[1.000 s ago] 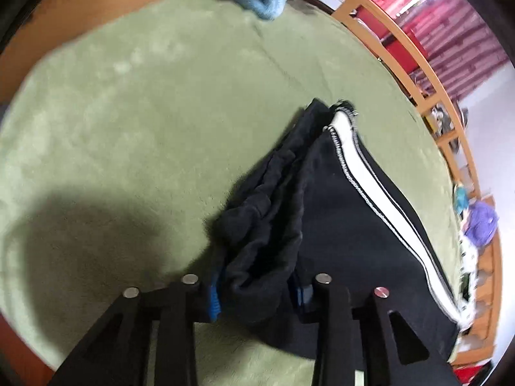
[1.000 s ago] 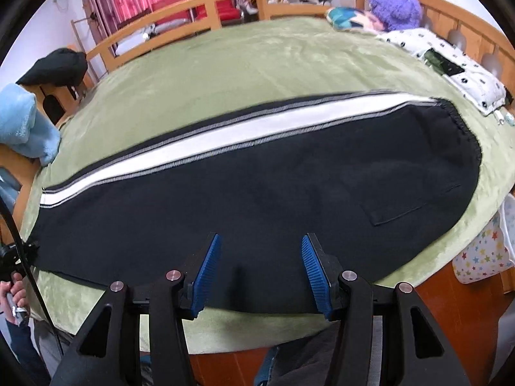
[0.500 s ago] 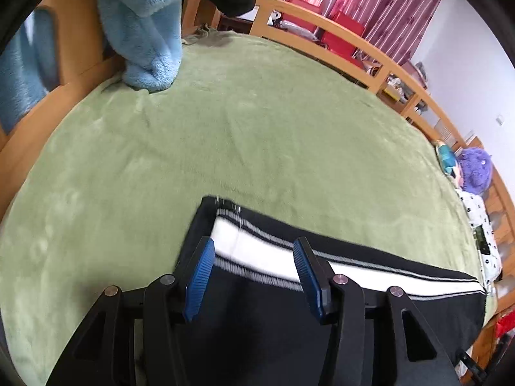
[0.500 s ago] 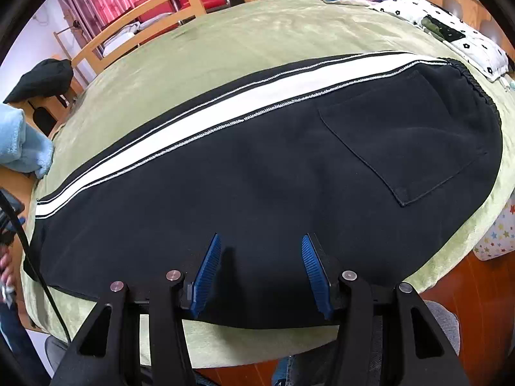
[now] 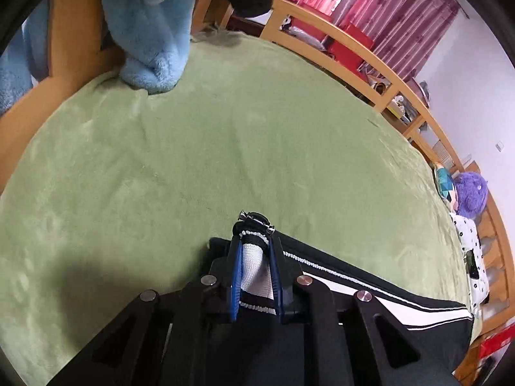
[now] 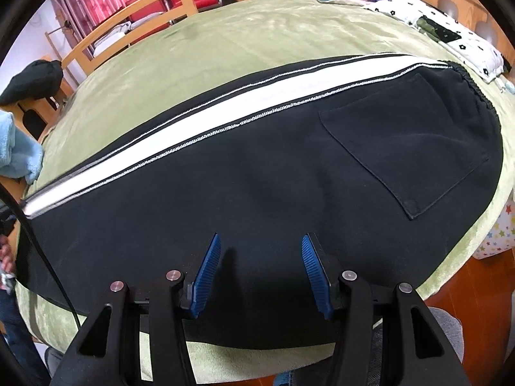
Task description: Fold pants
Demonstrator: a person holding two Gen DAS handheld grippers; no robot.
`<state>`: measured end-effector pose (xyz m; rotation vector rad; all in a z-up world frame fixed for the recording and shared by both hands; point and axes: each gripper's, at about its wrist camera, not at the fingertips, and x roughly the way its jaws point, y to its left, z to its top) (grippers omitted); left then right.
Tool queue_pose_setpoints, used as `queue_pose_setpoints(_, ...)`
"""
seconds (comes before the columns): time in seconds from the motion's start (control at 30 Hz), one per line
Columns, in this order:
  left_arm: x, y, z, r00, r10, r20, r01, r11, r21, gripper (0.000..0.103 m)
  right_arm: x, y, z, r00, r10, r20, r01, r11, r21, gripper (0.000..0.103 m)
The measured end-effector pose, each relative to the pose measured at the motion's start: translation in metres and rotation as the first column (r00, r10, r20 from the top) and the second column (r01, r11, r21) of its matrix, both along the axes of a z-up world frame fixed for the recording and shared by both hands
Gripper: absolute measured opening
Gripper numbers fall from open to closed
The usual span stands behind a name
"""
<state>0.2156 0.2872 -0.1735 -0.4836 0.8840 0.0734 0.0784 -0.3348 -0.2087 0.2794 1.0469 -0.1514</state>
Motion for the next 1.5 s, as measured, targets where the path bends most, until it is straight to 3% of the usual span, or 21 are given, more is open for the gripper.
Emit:
queue_pose_setpoints(0.13, 0.014, -0.021, -0.035, 0.987, 0.012, -0.161, 0.011, 0.99, 0.138, 0.022, -0.002, 0.003, -0.006, 1.0, -0.007, -0.025, 0.007, 1.0, -0.024, 0.052)
queue_pose_setpoints(0.2, 0.006, -0.026, -0.029, 0.986, 0.035, -0.16, -0.007, 0.985, 0.171, 0.034, -0.006, 0.012, -0.01, 1.0, 0.008, -0.022, -0.008, 0.999, -0.035, 0.055)
queue_pose_setpoints(0.23, 0.0, -0.026, -0.023, 0.987, 0.048, -0.156, -0.02, 0.984, 0.175, 0.037, -0.006, 0.014, -0.014, 0.999, 0.024, -0.023, -0.025, 0.999, -0.043, 0.061)
queue_pose_setpoints(0.33, -0.023, -0.035, 0.002, 0.989, 0.043, -0.139, -0.013, 0.978, 0.209, 0.038, -0.001, 0.028, -0.029, 0.998, 0.036, -0.055, -0.043, 0.992, -0.118, 0.062)
queue_pose_setpoints(0.4, -0.044, -0.043, 0.017, 0.994, 0.026, -0.106, -0.004, 0.979, 0.202, 0.053, -0.005, 0.037, -0.03, 0.998, 0.045, -0.054, -0.054, 0.983, -0.173, 0.062)
queue_pose_setpoints(0.47, -0.067, -0.059, 0.027, 0.997, -0.031, -0.067, 0.042, 0.984, 0.175, 0.058, -0.008, 0.042, -0.025, 0.997, 0.063, -0.053, -0.071, 0.983, -0.17, 0.062)
queue_pose_setpoints(0.57, -0.095, -0.086, 0.018, 0.993, -0.096, -0.063, 0.104, 0.982, 0.156, 0.06, -0.022, 0.04, -0.01, 0.992, 0.121, -0.03, -0.123, 0.99, -0.076, 0.062)
queue_pose_setpoints(0.7, -0.123, -0.115, -0.029, 0.979, -0.12, -0.165, 0.142, 0.982, 0.127, 0.06, -0.05, 0.023, 0.018, 0.991, 0.121, 0.063, -0.11, 0.983, -0.148, 0.062)
queue_pose_setpoints(0.77, -0.138, -0.13, -0.051, 0.977, -0.091, -0.195, 0.13, 0.972, 0.196, 0.061, -0.058, 0.008, 0.029, 0.989, 0.113, 0.1, -0.096, 0.983, -0.159, 0.062)
queue_pose_setpoints(0.83, -0.149, -0.143, -0.047, 0.979, -0.057, -0.193, 0.108, 0.958, 0.265, 0.062, -0.06, -0.008, 0.036, 0.987, 0.105, 0.124, -0.087, 0.985, -0.149, 0.062)
queue_pose_setpoints(0.9, -0.151, -0.15, -0.037, 0.973, -0.043, -0.227, 0.095, 0.969, 0.226, 0.062, -0.059, -0.023, 0.037, 0.985, 0.095, 0.147, -0.075, 0.988, -0.135, 0.062)
queue_pose_setpoints(1.0, -0.158, -0.179, -0.016, 0.978, -0.109, -0.179, 0.138, 0.977, 0.161, 0.062, -0.05, -0.042, 0.023, 0.984, 0.079, 0.16, -0.069, 0.995, -0.069, 0.071)
queue_pose_setpoints(1.13, -0.156, -0.248, -0.003, 0.956, -0.262, -0.132, 0.279, 0.951, 0.134, 0.062, -0.028, -0.056, -0.034, 0.997, 0.08, -0.002, -0.08, 0.997, -0.003, 0.071)
queue_pose_setpoints(1.23, -0.153, -0.303, -0.01, 0.916, -0.378, -0.136, 0.39, 0.918, 0.068, 0.062, -0.036, -0.055, -0.03, 0.992, 0.112, 0.052, -0.111, 0.993, -0.034, 0.071)
queue_pose_setpoints(1.3, -0.154, -0.335, -0.019, 0.889, -0.43, -0.159, 0.449, 0.886, 0.116, 0.062, -0.045, -0.06, -0.018, 0.989, 0.121, 0.084, -0.119, 0.993, -0.02, 0.071)
queue_pose_setpoints(1.4, -0.159, -0.35, -0.046, 0.881, -0.396, -0.258, 0.449, 0.872, 0.194, 0.063, -0.062, -0.083, 0.001, 0.985, 0.083, 0.149, -0.081, 0.997, -0.019, 0.071)
queue_pose_setpoints(1.5, -0.176, -0.346, -0.048, 0.88, -0.414, -0.233, 0.464, 0.856, 0.231, 0.064, -0.076, -0.122, 0.019, 0.982, -0.001, 0.191, 0.007, 0.999, -0.032, 0.071)
